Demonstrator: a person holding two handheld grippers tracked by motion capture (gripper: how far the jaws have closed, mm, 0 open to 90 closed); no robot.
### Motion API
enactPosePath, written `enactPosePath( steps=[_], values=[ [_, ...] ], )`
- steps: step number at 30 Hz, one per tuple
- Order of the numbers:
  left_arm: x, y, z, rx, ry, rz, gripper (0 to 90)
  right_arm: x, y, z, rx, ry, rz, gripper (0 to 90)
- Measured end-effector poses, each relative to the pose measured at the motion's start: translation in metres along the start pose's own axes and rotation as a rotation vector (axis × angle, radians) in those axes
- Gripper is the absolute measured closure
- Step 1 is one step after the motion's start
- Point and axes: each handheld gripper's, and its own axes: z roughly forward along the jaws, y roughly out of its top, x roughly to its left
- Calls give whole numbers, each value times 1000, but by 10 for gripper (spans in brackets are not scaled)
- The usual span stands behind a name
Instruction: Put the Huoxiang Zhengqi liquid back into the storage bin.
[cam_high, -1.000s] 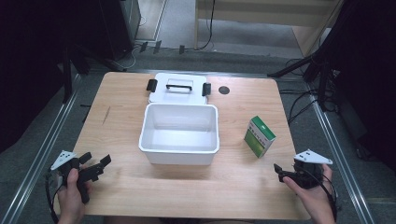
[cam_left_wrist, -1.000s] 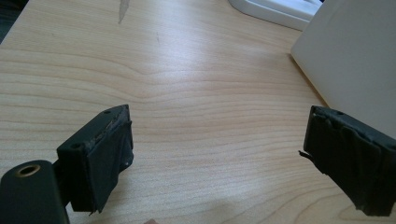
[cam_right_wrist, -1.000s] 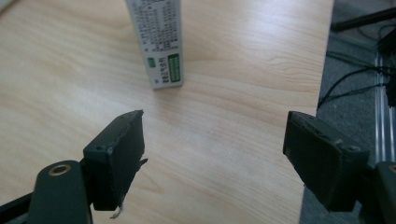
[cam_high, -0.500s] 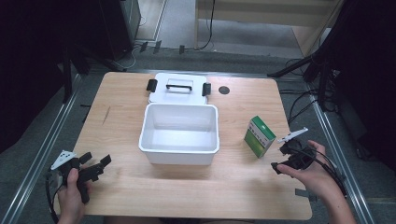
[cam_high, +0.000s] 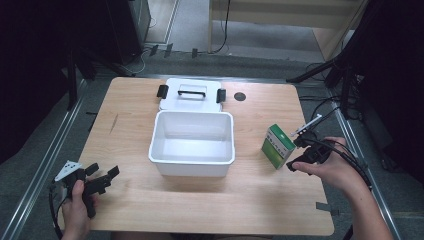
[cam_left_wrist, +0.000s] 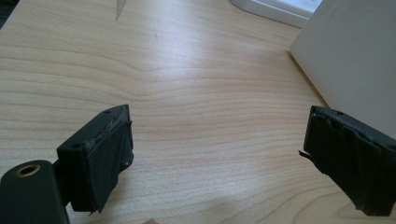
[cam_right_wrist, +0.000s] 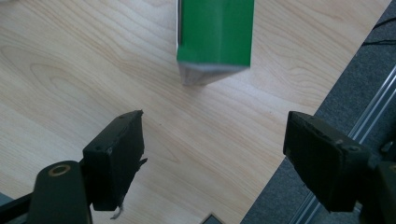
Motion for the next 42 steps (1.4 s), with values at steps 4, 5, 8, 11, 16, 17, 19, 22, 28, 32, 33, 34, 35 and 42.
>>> enactPosePath(
  steps=[4, 5, 8, 11, 16, 17, 19, 22, 28, 32, 33, 34, 35, 42],
  values=[
    [0, 0, 0, 0, -3, 0, 91, 0, 9, -2, 11, 0, 8, 214],
    [0, 0, 0, -1, -3, -1, 91, 0, 12, -2, 15, 0, 13, 216],
    [0, 0, 0, 0, -4, -1, 91, 0, 21, -3, 24, 8, 20, 227],
    [0, 0, 0, 0, -5, -3, 91, 1, 31, -2, 41, 19, 19, 247],
    [0, 0, 1, 2, -4, -3, 91, -1, 41, -1, 53, 40, 42, 275],
    [0, 0, 1, 2, -4, -3, 91, -2, 43, -1, 55, 42, 54, 279],
    [0, 0, 1, 3, -5, -3, 91, -4, 47, 0, 58, 52, 76, 279],
    [1, 0, 1, 5, -6, -3, 91, -5, 51, 2, 58, 55, 85, 286],
    [1, 0, 1, 6, -7, -3, 91, -6, 62, 5, 46, 70, 94, 388],
    [1, 0, 1, 6, -8, -4, 91, -6, 67, 9, 49, 73, 91, 404],
    [1, 0, 1, 6, -8, -4, 91, -6, 67, 9, 49, 73, 91, 404],
    [1, 0, 1, 6, -8, -4, 91, -7, 68, 9, 48, 72, 96, 403],
    [1, 0, 1, 5, -8, -4, 91, -7, 70, 10, 47, 76, 108, 404],
    [1, 0, 1, 6, -9, -4, 91, -7, 77, 17, 50, 65, 109, 452]
  ],
)
